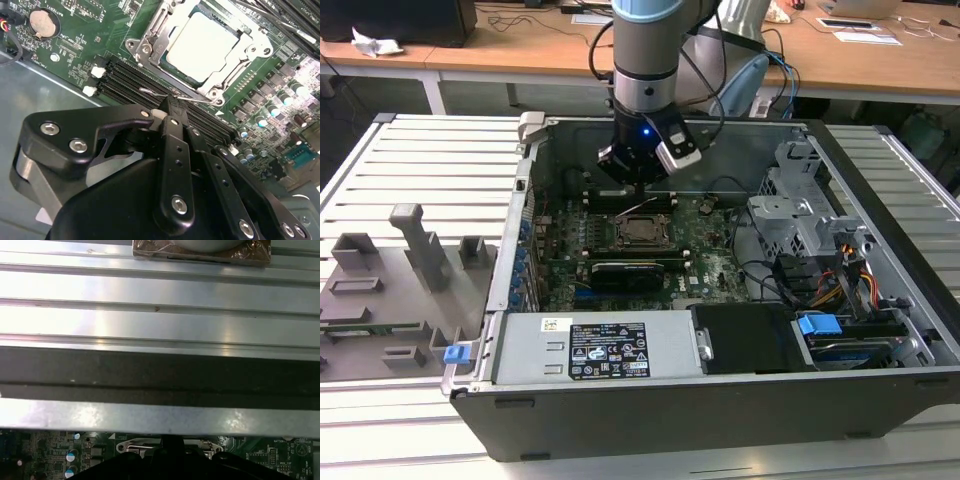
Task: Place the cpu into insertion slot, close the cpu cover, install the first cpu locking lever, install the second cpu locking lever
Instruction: 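Install the first cpu locking lever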
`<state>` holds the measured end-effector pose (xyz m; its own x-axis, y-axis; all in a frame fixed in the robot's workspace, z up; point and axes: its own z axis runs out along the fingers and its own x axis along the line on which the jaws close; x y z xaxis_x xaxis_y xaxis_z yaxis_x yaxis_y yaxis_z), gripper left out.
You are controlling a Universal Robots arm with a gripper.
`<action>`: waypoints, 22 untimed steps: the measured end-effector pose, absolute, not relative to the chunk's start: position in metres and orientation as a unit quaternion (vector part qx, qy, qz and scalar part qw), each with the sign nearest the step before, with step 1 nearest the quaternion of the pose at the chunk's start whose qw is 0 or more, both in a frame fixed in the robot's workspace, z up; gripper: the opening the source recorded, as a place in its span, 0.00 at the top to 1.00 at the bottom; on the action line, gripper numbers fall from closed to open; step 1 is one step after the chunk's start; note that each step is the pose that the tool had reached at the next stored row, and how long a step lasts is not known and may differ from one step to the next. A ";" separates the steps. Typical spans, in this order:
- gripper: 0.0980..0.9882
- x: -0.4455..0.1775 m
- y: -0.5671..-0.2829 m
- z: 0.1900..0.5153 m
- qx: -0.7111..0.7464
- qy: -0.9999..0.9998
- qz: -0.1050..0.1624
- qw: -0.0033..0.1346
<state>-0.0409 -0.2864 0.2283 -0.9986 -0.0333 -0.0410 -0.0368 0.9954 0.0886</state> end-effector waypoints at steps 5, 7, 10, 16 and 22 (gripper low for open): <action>0.99 -0.037 -0.286 0.225 -0.018 0.999 0.045 0.020; 0.99 -0.035 -0.286 0.224 -0.018 0.999 0.045 0.020; 0.99 -0.033 -0.285 0.223 -0.018 0.999 0.045 0.020; 0.99 -0.027 -0.284 0.218 -0.018 0.999 0.045 0.020; 0.99 -0.024 -0.284 0.213 -0.018 0.999 0.041 0.020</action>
